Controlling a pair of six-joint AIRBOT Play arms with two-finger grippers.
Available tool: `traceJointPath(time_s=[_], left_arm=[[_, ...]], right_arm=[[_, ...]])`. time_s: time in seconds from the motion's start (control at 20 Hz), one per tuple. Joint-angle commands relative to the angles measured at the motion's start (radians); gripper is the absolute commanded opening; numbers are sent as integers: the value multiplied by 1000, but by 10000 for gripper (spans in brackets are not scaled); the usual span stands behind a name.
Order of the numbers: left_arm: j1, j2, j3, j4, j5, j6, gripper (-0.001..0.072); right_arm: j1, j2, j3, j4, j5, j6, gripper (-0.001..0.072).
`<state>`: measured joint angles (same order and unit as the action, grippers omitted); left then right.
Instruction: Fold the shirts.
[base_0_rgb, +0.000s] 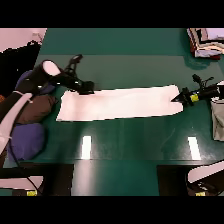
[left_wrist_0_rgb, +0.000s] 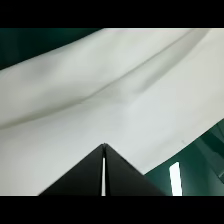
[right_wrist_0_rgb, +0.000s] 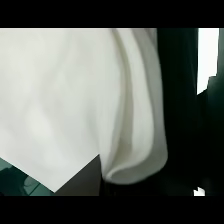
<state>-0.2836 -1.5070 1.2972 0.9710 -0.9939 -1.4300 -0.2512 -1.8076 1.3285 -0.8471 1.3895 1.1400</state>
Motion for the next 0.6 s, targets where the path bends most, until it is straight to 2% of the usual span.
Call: traceJointPath(time_s=[0.0, 0.1, 0.3, 0.55], left_arm=[[-107, -94, 61, -17, 63, -22, 23], [-156, -174, 150, -18, 61, -39, 23], [-225, -320, 312, -23, 63, -90, 23], [-287, -442, 427, -52, 62, -116, 23]], right_arm=[[20, 83, 0, 18, -14, -34, 16], [21, 177, 0, 37, -5, -33, 16], [29, 343, 12, 236, 11, -7, 16], [174, 381, 210, 245, 84, 64, 16]])
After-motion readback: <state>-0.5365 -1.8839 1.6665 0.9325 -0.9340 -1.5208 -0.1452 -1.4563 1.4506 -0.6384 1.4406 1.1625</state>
